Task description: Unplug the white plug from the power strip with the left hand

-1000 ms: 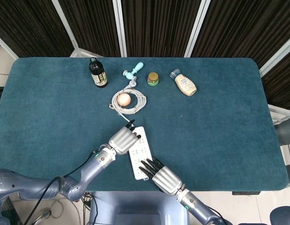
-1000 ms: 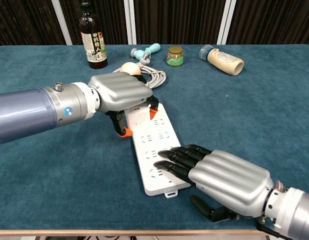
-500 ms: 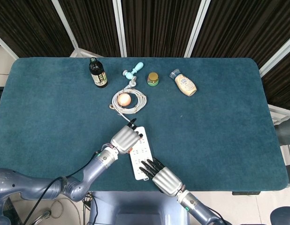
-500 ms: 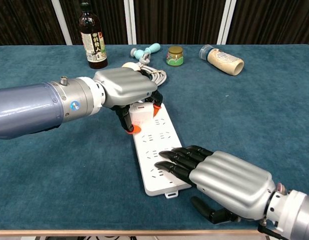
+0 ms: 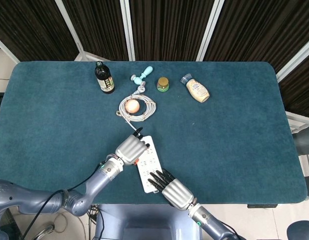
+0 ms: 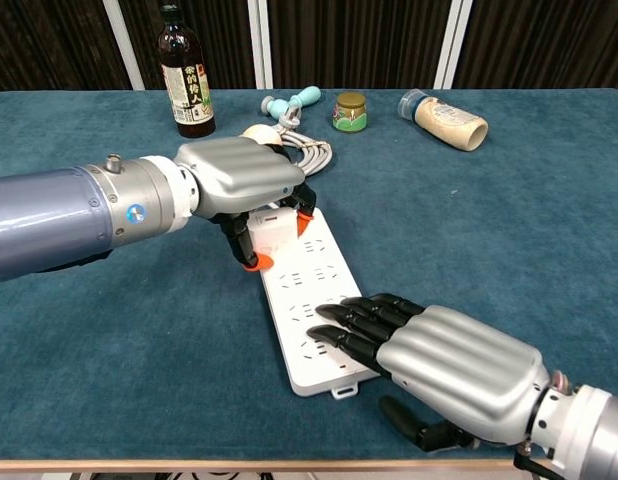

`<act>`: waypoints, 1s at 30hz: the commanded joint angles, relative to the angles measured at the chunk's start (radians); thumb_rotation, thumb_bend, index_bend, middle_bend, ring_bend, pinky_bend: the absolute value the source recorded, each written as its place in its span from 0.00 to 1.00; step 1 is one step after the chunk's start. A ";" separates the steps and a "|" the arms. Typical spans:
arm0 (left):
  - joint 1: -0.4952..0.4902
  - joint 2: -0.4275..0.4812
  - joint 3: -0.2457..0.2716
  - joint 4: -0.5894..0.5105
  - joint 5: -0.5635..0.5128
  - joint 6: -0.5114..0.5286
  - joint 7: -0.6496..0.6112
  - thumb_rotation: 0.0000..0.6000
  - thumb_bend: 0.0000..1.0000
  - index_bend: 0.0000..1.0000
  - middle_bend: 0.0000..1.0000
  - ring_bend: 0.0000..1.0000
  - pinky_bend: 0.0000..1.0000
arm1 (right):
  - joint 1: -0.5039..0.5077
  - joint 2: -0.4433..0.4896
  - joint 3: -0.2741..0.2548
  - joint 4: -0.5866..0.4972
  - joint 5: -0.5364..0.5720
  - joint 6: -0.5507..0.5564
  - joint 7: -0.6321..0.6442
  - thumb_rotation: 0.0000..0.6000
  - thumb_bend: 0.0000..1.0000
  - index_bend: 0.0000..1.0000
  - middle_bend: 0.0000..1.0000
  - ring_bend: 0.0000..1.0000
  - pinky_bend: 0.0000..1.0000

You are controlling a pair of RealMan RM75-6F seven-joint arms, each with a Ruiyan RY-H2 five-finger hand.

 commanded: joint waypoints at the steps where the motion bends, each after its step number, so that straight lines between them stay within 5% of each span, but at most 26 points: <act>1: 0.009 0.009 0.007 -0.010 0.007 0.008 -0.007 1.00 0.36 0.66 0.75 0.26 0.07 | -0.001 -0.003 -0.002 0.002 0.001 -0.001 0.002 1.00 0.71 0.02 0.01 0.01 0.07; 18: -0.013 -0.026 -0.024 0.014 -0.031 -0.001 0.014 1.00 0.36 0.68 0.76 0.27 0.07 | -0.004 -0.012 -0.010 0.008 -0.006 0.000 0.003 1.00 0.71 0.03 0.01 0.01 0.07; 30: 0.012 0.024 0.003 -0.046 -0.002 0.031 0.016 1.00 0.37 0.68 0.77 0.27 0.07 | -0.006 -0.011 -0.016 0.009 -0.008 0.000 0.006 1.00 0.71 0.03 0.01 0.01 0.07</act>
